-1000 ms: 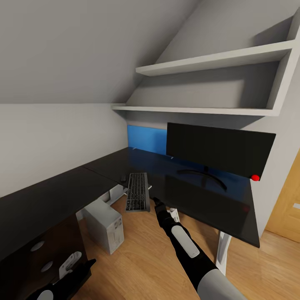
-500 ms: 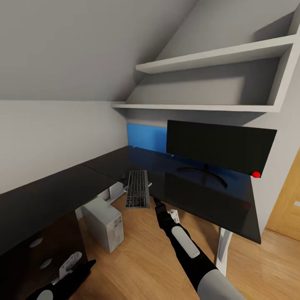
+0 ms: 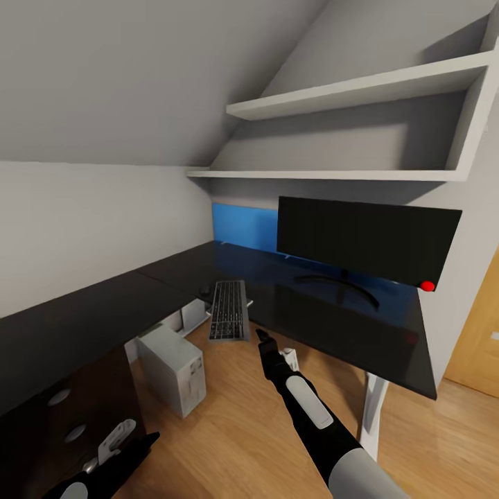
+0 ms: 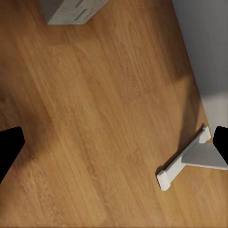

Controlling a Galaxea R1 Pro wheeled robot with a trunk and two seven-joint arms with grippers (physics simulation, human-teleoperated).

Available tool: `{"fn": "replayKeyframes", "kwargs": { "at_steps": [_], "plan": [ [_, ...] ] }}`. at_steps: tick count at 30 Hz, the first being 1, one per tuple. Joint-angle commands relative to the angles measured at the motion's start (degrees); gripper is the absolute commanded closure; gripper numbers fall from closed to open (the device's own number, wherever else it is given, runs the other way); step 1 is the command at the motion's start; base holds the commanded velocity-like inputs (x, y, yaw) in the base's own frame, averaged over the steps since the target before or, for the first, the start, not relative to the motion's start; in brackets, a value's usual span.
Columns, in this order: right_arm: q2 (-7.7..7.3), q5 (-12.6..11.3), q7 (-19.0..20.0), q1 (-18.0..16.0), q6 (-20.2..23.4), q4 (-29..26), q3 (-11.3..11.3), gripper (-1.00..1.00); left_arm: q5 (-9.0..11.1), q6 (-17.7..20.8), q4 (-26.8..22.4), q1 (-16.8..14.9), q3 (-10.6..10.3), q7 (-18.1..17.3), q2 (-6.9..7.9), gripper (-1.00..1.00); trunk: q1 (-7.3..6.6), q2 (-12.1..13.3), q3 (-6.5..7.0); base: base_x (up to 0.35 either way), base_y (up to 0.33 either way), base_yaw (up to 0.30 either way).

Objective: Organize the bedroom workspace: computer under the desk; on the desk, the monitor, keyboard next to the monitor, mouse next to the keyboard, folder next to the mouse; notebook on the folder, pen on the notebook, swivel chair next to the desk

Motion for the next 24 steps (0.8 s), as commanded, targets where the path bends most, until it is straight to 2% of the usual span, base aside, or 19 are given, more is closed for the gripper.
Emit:
{"fn": "replayKeyframes", "kwargs": {
  "at_steps": [1,9,24],
  "plan": [
    [0.00,-0.46,-0.30,-0.04,-0.41,-0.08,0.09,-1.00,0.60,0.16,-0.09,-0.03,-0.06,0.52,0.03,-1.00,0.22,-0.45,-0.17,0.000,0.000,0.073],
    [0.00,-0.60,-0.39,-0.05,-3.07,-0.09,0.07,-1.00,0.60,0.17,-0.07,-0.03,-0.05,0.51,0.03,-1.00,1.98,-3.66,-0.93,0.000,0.000,0.116],
    [0.00,-0.61,-0.39,-0.05,-3.85,-0.09,0.06,-1.00,0.60,0.17,-0.06,-0.03,-0.05,0.52,0.03,-1.00,5.28,-9.67,-2.33,0.000,0.000,0.154]
  ]
}}
